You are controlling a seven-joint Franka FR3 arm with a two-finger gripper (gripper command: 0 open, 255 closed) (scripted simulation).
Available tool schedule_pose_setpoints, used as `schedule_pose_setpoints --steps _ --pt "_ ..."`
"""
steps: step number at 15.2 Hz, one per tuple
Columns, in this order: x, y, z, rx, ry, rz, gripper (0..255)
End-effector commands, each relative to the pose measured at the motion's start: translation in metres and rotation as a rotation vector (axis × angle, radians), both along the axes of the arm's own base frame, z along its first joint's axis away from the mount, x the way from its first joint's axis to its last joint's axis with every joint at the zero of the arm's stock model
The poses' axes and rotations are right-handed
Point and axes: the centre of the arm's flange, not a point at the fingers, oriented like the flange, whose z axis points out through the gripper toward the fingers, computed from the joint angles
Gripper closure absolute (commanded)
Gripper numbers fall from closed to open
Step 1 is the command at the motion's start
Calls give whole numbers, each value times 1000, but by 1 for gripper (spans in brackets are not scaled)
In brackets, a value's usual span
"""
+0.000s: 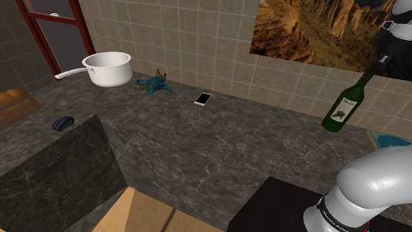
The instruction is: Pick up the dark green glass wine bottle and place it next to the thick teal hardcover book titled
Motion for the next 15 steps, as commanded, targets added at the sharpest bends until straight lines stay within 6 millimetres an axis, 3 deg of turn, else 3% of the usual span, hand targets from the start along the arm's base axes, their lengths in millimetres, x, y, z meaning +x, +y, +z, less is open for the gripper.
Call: schedule_pose_setpoints --steps 1,10,15 --pt "-26 -13 1 -1 0 2 255" --pt "-129 -72 1 -1 0 2 255" --pt "-133 -74 -20 -1 0 2 255"
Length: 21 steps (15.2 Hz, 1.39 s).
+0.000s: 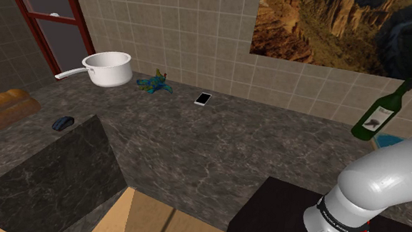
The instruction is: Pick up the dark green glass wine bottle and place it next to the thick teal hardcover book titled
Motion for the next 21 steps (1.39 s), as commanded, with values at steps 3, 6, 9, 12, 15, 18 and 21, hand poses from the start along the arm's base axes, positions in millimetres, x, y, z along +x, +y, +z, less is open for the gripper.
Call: schedule_pose_setpoints --steps 3,6,9,12,15,18,21 --pt "-1 1 -22 -1 0 0 255" --pt "-1 1 -38 -1 0 0 255" --pt "-1 1 -54 -1 0 0 255" --pt "-1 1 -70 -1 0 0 255" --pt "-1 1 -84 -1 0 0 255" --pt "-1 1 -84 -1 0 0 255" --pt "-1 1 -84 -1 0 0 255"
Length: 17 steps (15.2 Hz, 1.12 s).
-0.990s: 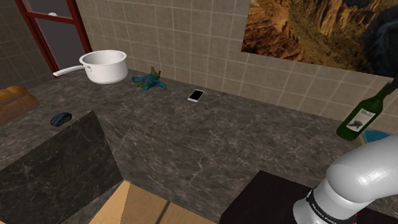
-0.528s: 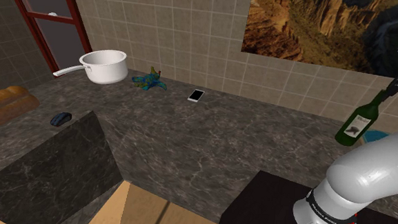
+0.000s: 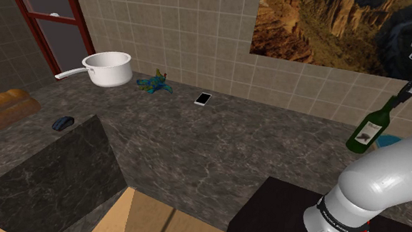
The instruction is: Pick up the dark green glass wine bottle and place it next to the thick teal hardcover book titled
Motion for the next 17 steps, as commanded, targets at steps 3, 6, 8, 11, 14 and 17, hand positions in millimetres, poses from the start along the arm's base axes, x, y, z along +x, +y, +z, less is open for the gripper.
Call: schedule_pose_setpoints --steps 3,6,8,11,14,17 --pt "0 0 0 0 0 0 0" --pt "0 0 0 0 0 0 0" --pt "-2 1 13 0 0 0 0" --pt "-6 3 50 0 0 0 0" --pt "-6 3 50 0 0 0 0" --pt "-6 3 50 0 0 0 0"
